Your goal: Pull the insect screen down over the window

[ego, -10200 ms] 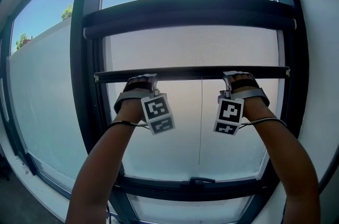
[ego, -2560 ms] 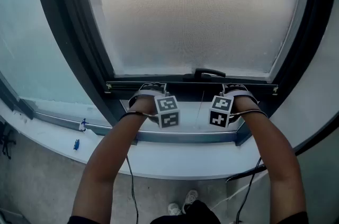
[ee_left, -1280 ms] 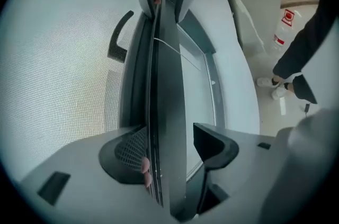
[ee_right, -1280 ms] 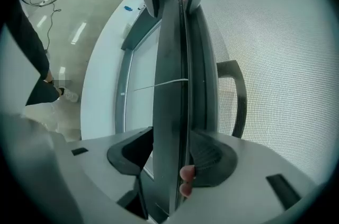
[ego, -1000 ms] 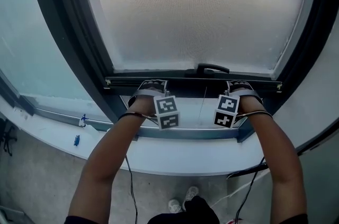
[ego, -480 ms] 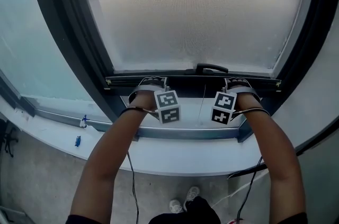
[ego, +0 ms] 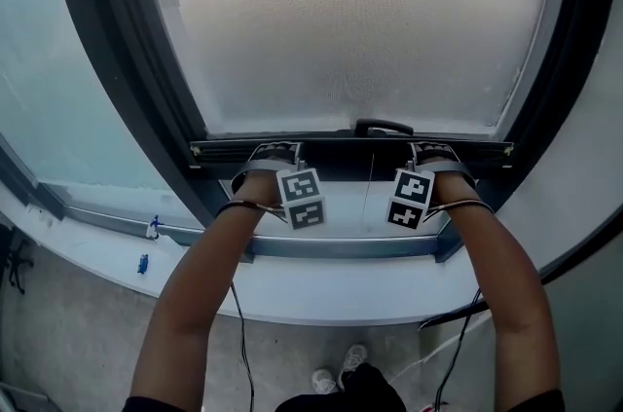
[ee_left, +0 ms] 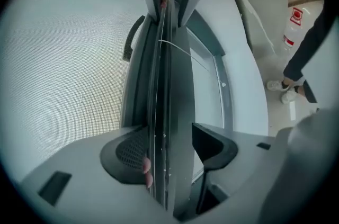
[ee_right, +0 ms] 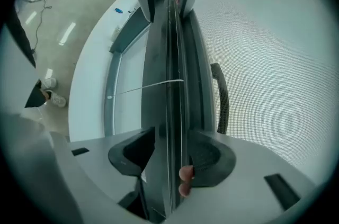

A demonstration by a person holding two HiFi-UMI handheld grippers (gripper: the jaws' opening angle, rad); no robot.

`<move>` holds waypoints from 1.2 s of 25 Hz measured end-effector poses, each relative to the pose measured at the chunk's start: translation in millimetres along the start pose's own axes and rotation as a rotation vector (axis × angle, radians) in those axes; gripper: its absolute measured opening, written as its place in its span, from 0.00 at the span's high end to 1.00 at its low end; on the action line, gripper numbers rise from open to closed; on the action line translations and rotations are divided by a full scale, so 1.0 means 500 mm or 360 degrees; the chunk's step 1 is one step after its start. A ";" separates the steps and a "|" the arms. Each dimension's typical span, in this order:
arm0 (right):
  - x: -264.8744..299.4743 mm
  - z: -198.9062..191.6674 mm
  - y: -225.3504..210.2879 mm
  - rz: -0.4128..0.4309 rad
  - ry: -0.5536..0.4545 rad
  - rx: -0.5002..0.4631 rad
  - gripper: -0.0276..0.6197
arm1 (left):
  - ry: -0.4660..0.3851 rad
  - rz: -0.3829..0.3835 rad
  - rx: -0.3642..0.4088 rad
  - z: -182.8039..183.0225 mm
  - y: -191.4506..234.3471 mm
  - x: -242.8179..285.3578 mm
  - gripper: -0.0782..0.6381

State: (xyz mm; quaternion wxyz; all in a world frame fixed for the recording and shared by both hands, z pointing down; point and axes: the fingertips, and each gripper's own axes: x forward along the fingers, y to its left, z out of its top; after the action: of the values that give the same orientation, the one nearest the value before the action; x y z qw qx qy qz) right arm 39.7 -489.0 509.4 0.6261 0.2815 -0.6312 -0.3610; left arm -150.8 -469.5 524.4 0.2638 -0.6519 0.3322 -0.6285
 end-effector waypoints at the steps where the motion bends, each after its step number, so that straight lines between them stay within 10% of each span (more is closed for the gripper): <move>1: -0.004 0.000 0.002 0.0055 0.0007 0.0001 0.64 | 0.0011 -0.0044 0.0004 0.001 -0.004 -0.002 0.53; 9: -0.014 0.001 0.036 0.0338 0.0080 -0.0043 0.64 | 0.0084 -0.0349 0.0083 -0.004 -0.048 -0.008 0.52; 30: 0.010 0.006 0.017 0.0085 -0.0016 -0.0029 0.76 | -0.0086 -0.0140 -0.0020 -0.004 -0.024 0.008 0.61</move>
State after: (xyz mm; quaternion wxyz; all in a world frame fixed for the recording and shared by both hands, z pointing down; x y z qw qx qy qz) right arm 37.4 -487.9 519.5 0.6349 0.2569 -0.6384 -0.3512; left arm -151.7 -464.9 536.2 0.2408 -0.6843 0.2998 -0.6196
